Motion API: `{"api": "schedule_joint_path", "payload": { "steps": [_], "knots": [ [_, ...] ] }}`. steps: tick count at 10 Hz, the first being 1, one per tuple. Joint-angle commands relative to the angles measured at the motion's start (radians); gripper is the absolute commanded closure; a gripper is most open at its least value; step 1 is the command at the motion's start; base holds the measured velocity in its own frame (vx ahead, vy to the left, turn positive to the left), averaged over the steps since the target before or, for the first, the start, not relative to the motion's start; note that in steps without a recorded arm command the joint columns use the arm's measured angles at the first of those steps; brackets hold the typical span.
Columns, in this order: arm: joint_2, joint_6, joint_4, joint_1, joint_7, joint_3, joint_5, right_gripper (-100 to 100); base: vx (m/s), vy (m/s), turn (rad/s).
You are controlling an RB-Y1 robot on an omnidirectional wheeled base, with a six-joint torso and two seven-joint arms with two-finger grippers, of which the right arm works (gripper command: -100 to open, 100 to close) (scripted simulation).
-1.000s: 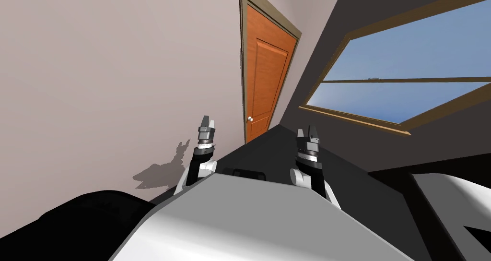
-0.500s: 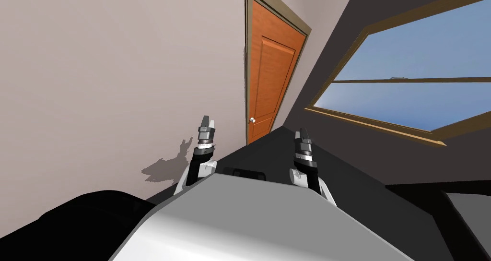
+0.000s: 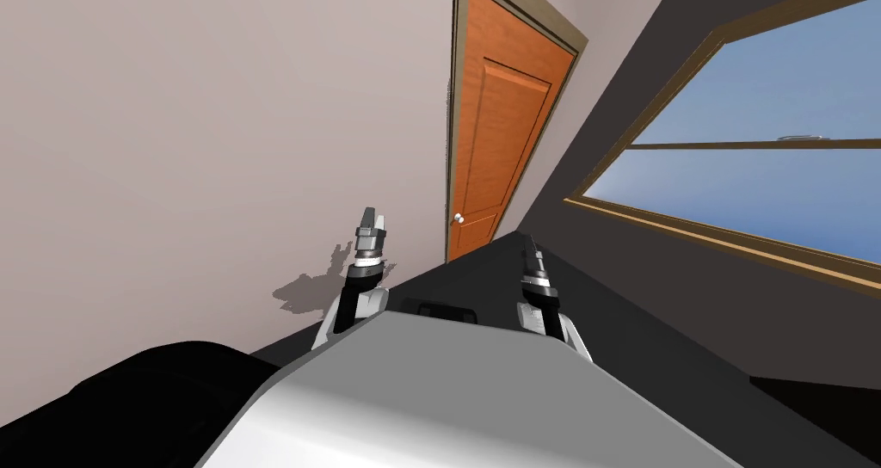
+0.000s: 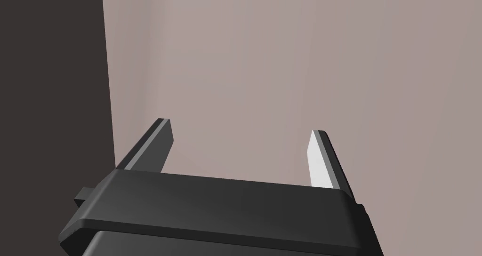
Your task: Pull the door open
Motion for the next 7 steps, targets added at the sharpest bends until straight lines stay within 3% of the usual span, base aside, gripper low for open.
{"api": "schedule_joint_path", "payload": {
  "steps": [1,6,7],
  "knots": [
    [-0.004,-0.009,0.03,-0.008,0.02,-0.006,0.008,-100,0.077,-0.017,0.051],
    [-0.02,-0.049,0.169,-0.055,0.14,-0.028,0.066,-100,0.058,-0.023,0.118],
    [-0.02,-0.049,0.181,-0.055,0.14,-0.028,0.066,-100,0.061,-0.021,0.068]
  ]
}}
